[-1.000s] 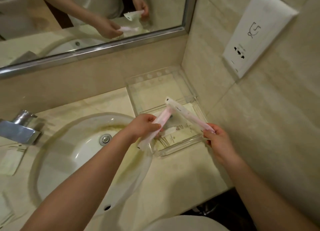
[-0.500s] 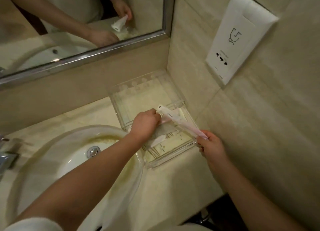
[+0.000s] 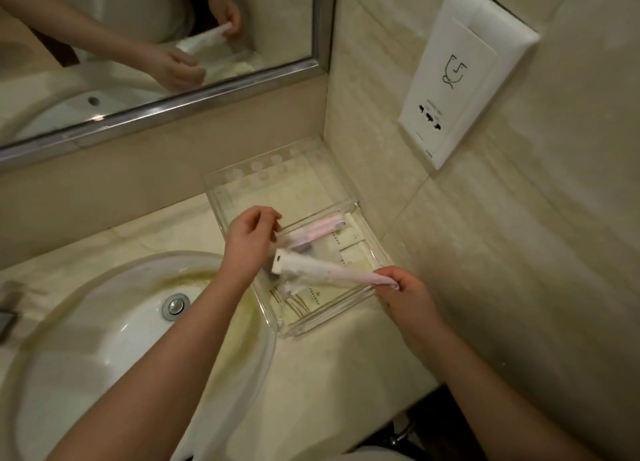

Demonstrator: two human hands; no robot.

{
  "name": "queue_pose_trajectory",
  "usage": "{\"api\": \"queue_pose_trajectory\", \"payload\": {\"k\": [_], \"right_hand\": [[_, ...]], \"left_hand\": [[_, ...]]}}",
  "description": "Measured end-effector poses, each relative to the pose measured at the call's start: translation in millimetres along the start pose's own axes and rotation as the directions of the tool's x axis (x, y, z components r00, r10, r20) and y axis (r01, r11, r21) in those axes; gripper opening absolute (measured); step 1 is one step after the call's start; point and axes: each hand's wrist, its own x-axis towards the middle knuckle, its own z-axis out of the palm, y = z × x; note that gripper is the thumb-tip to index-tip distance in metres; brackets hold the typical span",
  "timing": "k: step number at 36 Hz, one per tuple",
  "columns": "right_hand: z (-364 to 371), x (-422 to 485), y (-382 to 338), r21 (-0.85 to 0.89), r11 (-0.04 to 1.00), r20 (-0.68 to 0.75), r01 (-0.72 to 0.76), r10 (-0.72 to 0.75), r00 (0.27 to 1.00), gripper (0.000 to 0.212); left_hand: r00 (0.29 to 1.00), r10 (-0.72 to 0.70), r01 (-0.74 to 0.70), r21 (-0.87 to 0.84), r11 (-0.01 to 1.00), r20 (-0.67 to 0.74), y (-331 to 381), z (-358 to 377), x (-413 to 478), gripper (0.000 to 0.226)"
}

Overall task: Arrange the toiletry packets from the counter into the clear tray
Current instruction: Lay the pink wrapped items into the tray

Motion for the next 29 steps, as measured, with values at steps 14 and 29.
{"api": "queue_pose_trajectory", "payload": {"k": [14,29], "right_hand": [[34,7,-18,-0.129,0.981,0.047,0.142,-0.137,0.989,0.031],[52,4,-23,0.373,0.900,0.096,-0.226,0.205,0.974,0.023]], "left_hand": [[0.620,-0.295,0.238,0.185,0.954,0.727,-7,-50,-63,0.023],[0.781,-0.270,0.134,0.272,0.953,0.562,-17,-41,-61,0.014]]}}
